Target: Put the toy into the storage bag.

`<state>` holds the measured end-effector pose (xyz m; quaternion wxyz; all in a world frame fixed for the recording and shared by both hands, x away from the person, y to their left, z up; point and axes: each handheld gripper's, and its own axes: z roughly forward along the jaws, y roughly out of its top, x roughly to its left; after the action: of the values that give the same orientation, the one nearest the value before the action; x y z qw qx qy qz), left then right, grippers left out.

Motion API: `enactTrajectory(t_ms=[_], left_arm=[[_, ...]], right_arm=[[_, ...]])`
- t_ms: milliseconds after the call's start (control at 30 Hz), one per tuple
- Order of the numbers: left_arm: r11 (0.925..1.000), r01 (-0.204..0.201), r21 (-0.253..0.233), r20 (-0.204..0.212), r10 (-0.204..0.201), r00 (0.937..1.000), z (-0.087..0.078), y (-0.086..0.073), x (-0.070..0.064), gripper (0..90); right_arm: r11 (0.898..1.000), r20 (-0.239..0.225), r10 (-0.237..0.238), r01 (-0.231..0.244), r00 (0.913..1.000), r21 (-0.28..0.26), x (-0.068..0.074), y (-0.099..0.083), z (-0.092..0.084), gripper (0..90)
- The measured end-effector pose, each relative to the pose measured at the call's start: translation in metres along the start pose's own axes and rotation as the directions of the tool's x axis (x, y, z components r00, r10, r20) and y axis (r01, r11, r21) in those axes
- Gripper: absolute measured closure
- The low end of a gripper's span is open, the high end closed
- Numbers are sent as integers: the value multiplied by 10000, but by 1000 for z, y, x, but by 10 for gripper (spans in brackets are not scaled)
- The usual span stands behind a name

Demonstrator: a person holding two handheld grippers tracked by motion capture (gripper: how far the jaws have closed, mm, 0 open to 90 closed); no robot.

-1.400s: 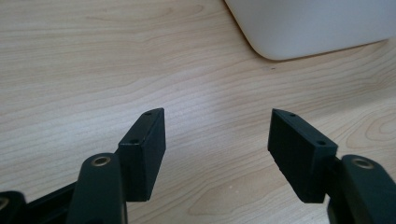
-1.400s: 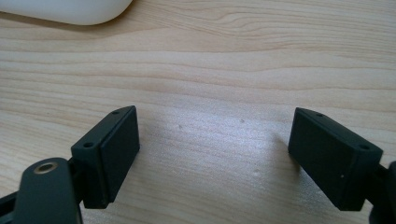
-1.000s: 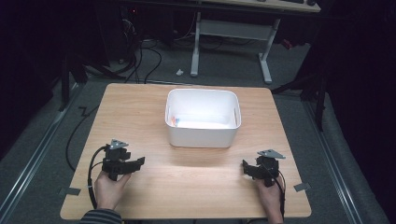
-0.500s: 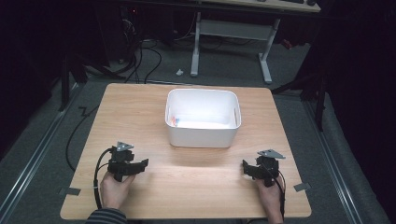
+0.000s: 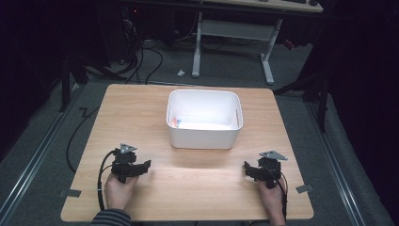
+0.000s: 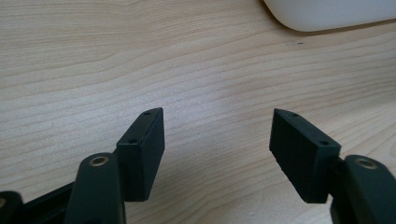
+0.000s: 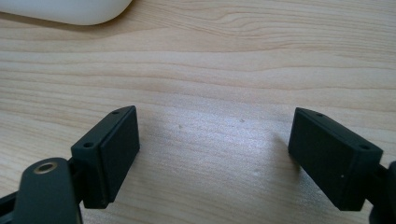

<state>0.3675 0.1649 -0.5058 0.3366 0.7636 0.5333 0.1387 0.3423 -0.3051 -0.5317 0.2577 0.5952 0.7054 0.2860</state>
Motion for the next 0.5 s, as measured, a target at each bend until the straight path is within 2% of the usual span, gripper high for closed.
enactTrajectory(t_ms=[367,467,500], left_arm=[[9999,-110,-128,-625,102,9980,18,-9,-1,353],[9990,-325,-307,-918,296,9953,20,-11,-4,335],[9982,-508,-325,-1027,472,9936,22,-11,-7,321]], right_arm=[[10000,-2,1,-1,10000,-1,0,0,0,165],[10000,0,-3,3,10000,-6,0,0,0,165],[10000,-1,4,-4,10000,-2,0,0,0,165]])
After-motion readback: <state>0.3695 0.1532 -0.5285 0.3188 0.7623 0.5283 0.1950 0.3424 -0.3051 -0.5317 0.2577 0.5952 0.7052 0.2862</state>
